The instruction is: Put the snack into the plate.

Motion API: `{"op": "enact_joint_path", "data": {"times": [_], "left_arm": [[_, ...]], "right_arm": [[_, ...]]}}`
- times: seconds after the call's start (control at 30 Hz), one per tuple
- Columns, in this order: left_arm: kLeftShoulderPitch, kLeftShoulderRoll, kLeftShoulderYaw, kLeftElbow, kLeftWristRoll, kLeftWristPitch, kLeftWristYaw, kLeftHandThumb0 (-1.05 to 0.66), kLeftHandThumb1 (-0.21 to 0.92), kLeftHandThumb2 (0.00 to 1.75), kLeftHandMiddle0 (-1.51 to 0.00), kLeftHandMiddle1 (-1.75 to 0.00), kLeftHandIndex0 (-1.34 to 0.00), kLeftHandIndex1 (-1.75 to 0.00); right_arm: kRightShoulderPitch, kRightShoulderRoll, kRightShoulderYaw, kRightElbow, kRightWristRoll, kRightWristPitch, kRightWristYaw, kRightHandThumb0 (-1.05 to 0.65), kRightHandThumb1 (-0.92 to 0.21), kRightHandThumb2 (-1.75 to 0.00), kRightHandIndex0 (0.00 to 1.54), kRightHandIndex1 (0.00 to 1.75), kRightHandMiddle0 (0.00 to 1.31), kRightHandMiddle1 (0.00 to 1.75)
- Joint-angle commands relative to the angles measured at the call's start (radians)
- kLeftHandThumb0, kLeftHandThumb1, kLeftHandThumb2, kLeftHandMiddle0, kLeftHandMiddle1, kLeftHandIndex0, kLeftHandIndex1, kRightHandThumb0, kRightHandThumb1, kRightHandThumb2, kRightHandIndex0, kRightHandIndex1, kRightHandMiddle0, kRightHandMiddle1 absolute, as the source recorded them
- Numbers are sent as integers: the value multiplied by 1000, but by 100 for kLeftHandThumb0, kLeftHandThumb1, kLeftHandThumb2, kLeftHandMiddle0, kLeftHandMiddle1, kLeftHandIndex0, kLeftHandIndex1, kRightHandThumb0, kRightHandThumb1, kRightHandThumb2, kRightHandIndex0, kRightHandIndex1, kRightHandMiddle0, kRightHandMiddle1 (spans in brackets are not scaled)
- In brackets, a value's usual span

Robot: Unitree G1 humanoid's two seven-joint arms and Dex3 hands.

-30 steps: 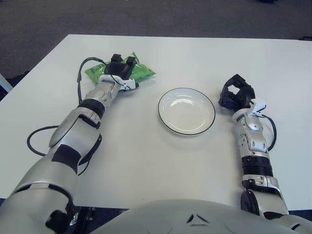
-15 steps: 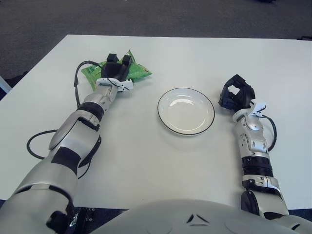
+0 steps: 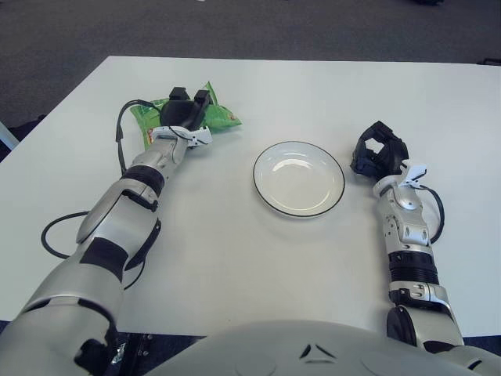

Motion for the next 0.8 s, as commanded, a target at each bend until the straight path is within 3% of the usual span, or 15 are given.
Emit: {"op": "enact_joint_path", "data": {"times": [0.0,0.77], "left_arm": [[82,11,-11,35,2,9,-56,57,9,159,-80,-175,-108,-175],[69,102,84,-292,-25,-99,32,60,3,166,-85,-175,-117,-175]], "right_arm": [[96,16,-6,33,5,7,4,-50,-26,-139,133,175,66,175],[77,12,-5,67,1,1,9,-50,-27,-138,133,175,65,175]]}}
